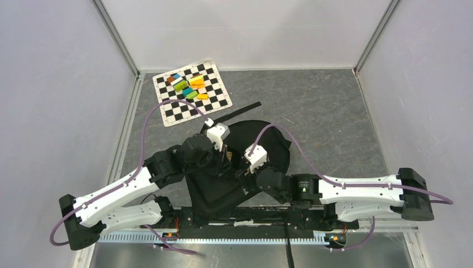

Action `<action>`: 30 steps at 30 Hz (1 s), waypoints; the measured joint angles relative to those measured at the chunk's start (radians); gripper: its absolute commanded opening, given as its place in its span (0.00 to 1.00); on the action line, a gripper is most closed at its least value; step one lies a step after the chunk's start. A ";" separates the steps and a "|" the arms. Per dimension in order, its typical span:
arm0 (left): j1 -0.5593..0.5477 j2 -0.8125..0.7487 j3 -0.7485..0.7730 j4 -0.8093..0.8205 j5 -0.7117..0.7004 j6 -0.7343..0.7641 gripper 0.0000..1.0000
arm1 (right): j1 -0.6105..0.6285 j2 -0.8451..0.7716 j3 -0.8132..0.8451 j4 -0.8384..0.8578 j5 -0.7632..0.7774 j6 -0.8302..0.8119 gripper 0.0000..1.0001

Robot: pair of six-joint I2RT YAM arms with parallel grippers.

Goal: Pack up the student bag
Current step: Zip the student bag at the center of the board.

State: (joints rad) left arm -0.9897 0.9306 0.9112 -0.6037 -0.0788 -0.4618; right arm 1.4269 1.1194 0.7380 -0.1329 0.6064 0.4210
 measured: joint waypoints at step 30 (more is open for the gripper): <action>-0.001 -0.058 -0.240 0.154 0.171 -0.043 0.43 | 0.000 -0.080 -0.048 -0.050 0.080 0.107 0.81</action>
State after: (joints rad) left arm -0.9905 0.8726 0.6708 -0.4492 0.0921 -0.5045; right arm 1.4269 1.0389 0.6895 -0.1829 0.6868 0.5282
